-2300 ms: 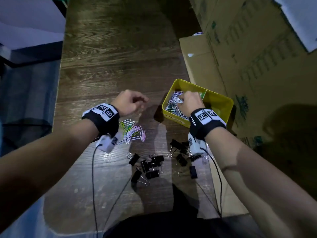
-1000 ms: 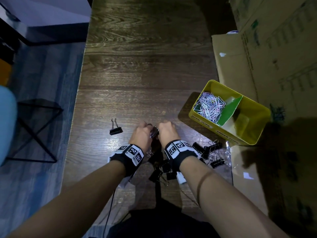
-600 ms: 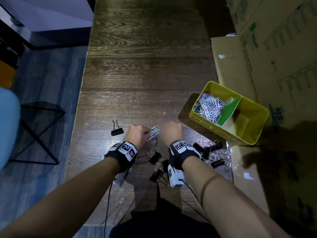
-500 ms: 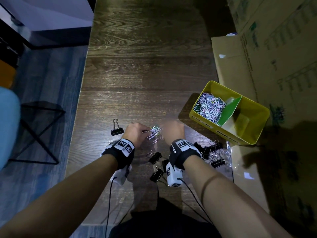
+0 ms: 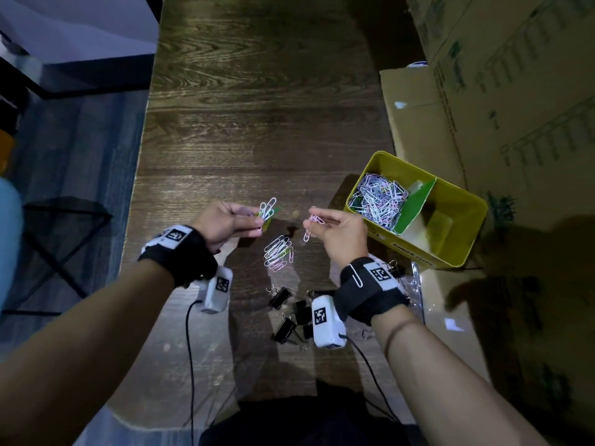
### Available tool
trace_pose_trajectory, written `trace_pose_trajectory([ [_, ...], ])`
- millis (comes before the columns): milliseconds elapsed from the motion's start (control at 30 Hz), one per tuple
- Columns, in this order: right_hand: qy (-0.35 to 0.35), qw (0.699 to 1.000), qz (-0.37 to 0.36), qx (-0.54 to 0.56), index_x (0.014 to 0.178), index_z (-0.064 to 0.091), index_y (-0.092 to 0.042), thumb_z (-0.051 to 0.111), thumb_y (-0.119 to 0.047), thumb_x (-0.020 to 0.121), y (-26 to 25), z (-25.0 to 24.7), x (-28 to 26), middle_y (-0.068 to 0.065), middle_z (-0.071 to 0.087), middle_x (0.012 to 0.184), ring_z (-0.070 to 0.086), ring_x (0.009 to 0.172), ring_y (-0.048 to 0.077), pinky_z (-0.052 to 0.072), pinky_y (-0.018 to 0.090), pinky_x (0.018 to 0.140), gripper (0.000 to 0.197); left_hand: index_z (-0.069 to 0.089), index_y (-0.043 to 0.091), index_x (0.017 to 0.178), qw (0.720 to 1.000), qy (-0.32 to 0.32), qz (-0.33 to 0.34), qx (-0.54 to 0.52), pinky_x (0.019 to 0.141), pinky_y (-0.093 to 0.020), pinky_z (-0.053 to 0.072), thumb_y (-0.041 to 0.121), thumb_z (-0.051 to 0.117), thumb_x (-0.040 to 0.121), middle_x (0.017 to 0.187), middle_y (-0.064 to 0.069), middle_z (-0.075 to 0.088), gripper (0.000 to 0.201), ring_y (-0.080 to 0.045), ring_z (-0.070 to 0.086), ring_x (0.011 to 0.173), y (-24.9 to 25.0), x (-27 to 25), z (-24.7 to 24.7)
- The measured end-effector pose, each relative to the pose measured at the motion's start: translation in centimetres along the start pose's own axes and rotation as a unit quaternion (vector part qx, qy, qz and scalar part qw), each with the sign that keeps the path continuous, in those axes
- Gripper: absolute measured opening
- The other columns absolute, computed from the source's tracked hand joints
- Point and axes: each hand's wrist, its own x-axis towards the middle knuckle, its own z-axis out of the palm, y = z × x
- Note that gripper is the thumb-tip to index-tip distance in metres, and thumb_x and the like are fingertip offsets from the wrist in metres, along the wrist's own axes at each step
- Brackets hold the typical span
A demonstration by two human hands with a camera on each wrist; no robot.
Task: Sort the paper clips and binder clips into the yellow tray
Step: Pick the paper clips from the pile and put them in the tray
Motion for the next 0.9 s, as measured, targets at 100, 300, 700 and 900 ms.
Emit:
trace_pose_trajectory([
  [100, 0.005, 0.997, -0.017, 0.076, 0.101, 0.073, -0.006, 0.077, 0.002, 0.074, -1.7, -2.3, -1.3, 0.008, 0.073, 0.094, 0.07, 0.078, 0.011, 0.059, 0.03, 0.077, 0.028, 0.074, 0.007, 0.065, 0.998, -0.061, 0.023, -0.004, 0.06, -0.02, 0.057, -0.011, 0.061, 0.075, 0.064, -0.003, 0.071, 0.025, -0.01, 0.067, 0.058, 3.2, -0.2, 3.3],
  [300, 0.07, 0.983, -0.064, 0.155, 0.098, 0.071, -0.01, 0.075, 0.006, 0.073, -3.7, -7.2, -3.0, 0.001, 0.072, 0.087, 0.068, 0.076, 0.007, 0.058, 0.025, 0.077, 0.029, 0.067, -0.006, 0.093, 0.985, -0.162, 0.044, 0.045, 0.063, -0.019, 0.057, -0.01, 0.064, 0.076, 0.065, -0.003, 0.071, 0.019, -0.009, 0.066, 0.06, 7.6, 0.9, 12.6],
  [700, 0.123, 0.975, -0.127, -0.137, 0.098, 0.075, -0.015, 0.078, -0.012, 0.075, -5.3, -13.3, 2.7, 0.001, 0.072, 0.087, 0.066, 0.077, 0.01, 0.053, 0.02, 0.081, 0.023, 0.066, 0.006, 0.101, 0.689, -0.19, 0.226, 0.662, 0.081, -0.032, 0.045, 0.005, 0.051, 0.082, 0.1, -0.018, 0.067, 0.025, -0.032, 0.059, 0.097, 5.1, 3.1, 20.7],
  [900, 0.005, 0.913, -0.113, -0.391, 0.106, 0.071, -0.021, 0.071, -0.014, 0.083, -5.3, -12.0, 7.3, 0.007, 0.068, 0.108, 0.065, 0.093, 0.019, 0.053, 0.032, 0.09, 0.023, 0.071, 0.012, 0.101, 0.779, -0.12, 0.314, 0.529, 0.084, -0.022, 0.045, 0.008, 0.056, 0.085, 0.102, -0.007, 0.071, 0.023, -0.021, 0.063, 0.091, 4.4, 2.3, 17.8],
])
